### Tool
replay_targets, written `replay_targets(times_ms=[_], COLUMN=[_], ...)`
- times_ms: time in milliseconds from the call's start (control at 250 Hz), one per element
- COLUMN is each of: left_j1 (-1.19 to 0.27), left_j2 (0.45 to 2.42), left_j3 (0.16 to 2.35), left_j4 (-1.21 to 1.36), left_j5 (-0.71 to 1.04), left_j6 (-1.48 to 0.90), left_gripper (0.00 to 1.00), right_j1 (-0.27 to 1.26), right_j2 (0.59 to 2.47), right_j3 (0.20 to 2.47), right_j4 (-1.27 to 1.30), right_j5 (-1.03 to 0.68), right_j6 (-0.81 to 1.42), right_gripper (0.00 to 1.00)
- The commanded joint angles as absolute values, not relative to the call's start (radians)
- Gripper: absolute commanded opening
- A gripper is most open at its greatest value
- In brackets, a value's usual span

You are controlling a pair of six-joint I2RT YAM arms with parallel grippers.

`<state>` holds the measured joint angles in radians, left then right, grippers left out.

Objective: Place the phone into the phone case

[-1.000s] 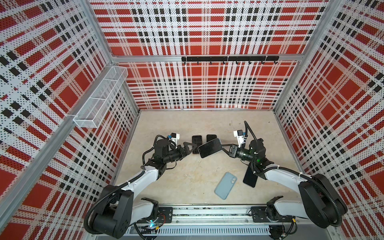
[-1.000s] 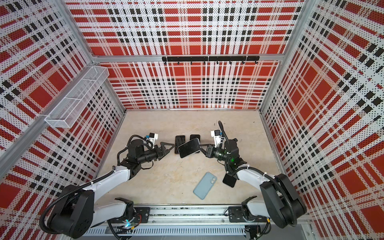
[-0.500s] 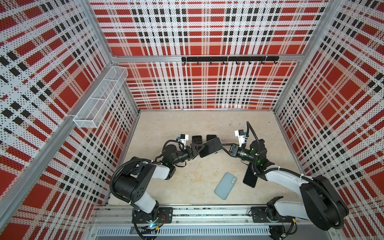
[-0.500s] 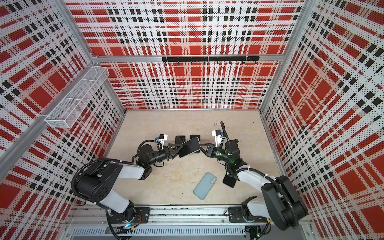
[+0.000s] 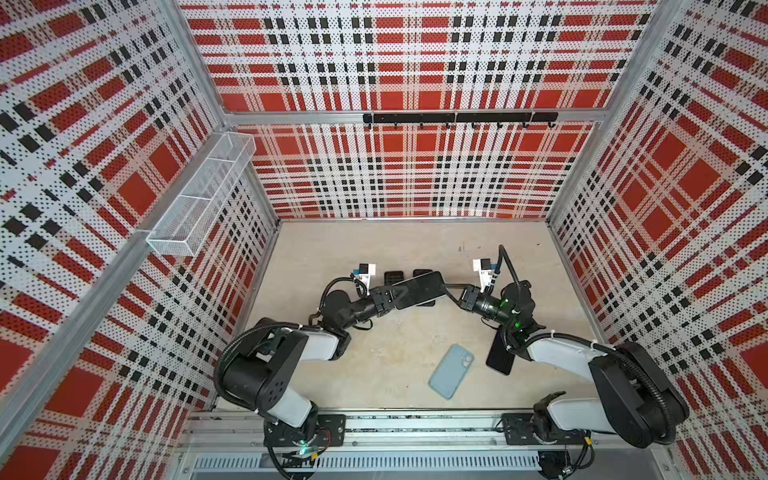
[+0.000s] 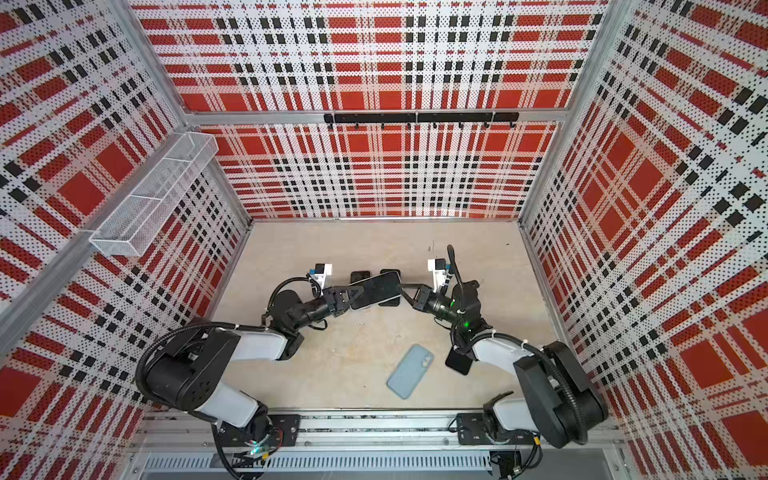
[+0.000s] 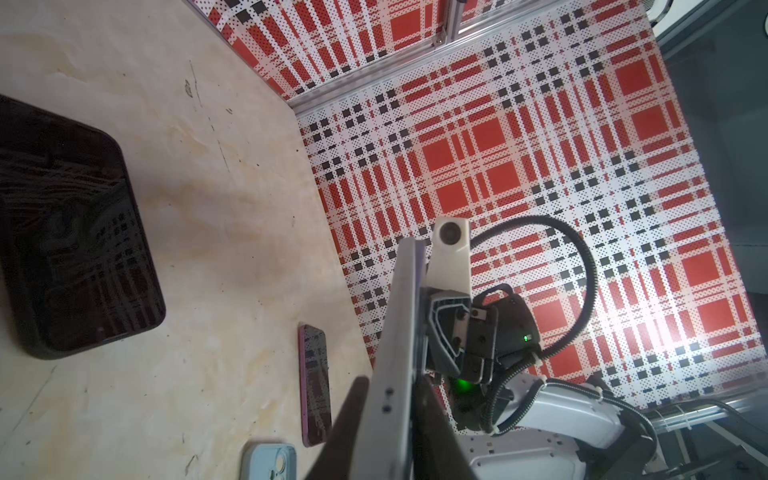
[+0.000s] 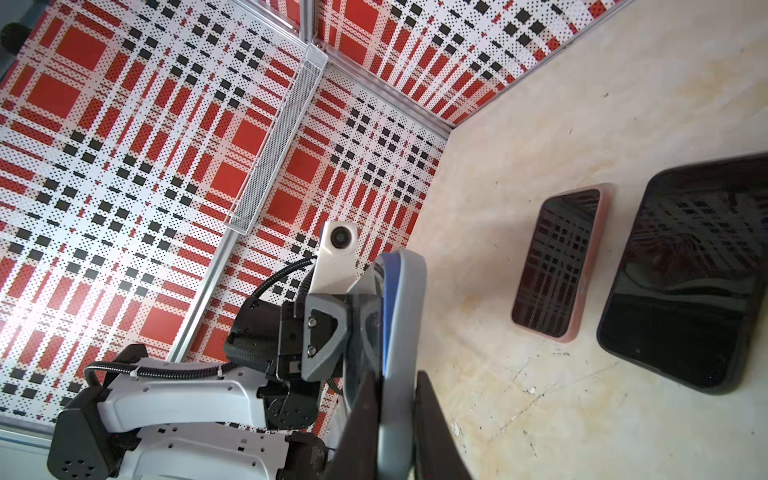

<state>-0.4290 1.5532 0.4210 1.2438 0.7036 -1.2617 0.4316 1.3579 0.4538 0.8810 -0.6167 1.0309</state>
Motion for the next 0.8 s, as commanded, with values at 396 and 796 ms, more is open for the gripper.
replay_targets(times_ms=[396,796], left_j1=[-0.447,-0.488], left_j2=[1.506,1.510], left_j3=[0.465,0.529], left_j4=[1.313,1.305], left_j5=[0.801,0.871], left_j6=[-1.291,-1.307], left_gripper=[0.00,0.00], right_j1=[0.391,0.351], right_j2=[1.282,1.283], right_j3=[0.494,0.593], right_j4=[0.922,0.859], right_j5=[-0.704,-0.828], right_j6=[0.989,0.965], right_gripper=[0.30,0.40])
